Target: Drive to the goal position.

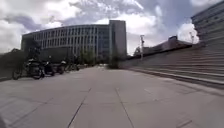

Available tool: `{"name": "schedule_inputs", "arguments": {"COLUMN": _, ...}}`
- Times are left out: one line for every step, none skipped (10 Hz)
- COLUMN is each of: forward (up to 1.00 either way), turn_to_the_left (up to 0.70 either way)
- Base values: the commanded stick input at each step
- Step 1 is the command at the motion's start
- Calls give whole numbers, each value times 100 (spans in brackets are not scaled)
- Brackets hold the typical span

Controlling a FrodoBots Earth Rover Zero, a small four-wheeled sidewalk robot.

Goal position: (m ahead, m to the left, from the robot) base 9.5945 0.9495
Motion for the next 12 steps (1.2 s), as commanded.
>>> {"name": "schedule_inputs", "arguments": {"forward": 100, "turn_to_the_left": 0}}
{"name": "schedule_inputs", "arguments": {"forward": 100, "turn_to_the_left": 0}}
{"name": "schedule_inputs", "arguments": {"forward": 100, "turn_to_the_left": 0}}
{"name": "schedule_inputs", "arguments": {"forward": 100, "turn_to_the_left": 0}}
{"name": "schedule_inputs", "arguments": {"forward": 100, "turn_to_the_left": 0}}
{"name": "schedule_inputs", "arguments": {"forward": 100, "turn_to_the_left": 0}}
{"name": "schedule_inputs", "arguments": {"forward": 100, "turn_to_the_left": 0}}
{"name": "schedule_inputs", "arguments": {"forward": 100, "turn_to_the_left": 0}}
{"name": "schedule_inputs", "arguments": {"forward": 100, "turn_to_the_left": 0}}
{"name": "schedule_inputs", "arguments": {"forward": 100, "turn_to_the_left": 0}}
{"name": "schedule_inputs", "arguments": {"forward": 100, "turn_to_the_left": 0}}
{"name": "schedule_inputs", "arguments": {"forward": 100, "turn_to_the_left": 0}}
